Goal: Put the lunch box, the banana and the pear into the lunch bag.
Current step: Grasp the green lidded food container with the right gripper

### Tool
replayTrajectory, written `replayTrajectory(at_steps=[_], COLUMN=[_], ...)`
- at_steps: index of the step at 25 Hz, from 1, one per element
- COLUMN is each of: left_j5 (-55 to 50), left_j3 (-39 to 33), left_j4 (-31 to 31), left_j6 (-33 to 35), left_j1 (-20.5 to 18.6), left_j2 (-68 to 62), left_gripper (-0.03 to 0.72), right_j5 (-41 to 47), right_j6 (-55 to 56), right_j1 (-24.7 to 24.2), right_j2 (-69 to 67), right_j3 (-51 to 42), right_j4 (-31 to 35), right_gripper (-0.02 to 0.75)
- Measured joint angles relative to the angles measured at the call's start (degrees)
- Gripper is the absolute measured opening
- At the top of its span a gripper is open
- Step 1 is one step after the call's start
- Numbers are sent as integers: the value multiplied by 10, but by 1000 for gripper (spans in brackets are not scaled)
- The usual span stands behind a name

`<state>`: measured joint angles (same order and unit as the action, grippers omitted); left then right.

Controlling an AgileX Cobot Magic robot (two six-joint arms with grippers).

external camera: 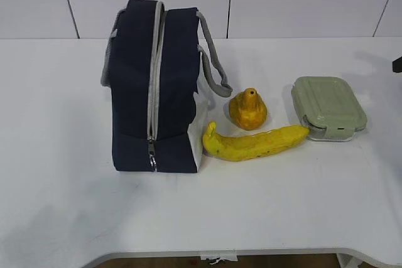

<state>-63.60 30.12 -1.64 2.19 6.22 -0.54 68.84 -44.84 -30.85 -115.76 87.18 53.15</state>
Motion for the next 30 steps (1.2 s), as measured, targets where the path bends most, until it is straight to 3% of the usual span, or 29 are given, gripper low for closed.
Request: replayTrajectory(at_steps=[2,6,30], left_j5=[0,0,0], left_j3=[0,0,0], left_j4=[0,0,1], left_j6=[0,0,0], left_j1=[0,0,0], left_j2=[0,0,0], left_gripper=[429,429,429], right_j5=[-1,-1,-7], right_j6=[0,-3,-57], right_j1=[5,13,70], right_j2=[-18,-48,-125], right_j3=[0,0,1], right_j4=[7,21,79], right_gripper=[584,624,593])
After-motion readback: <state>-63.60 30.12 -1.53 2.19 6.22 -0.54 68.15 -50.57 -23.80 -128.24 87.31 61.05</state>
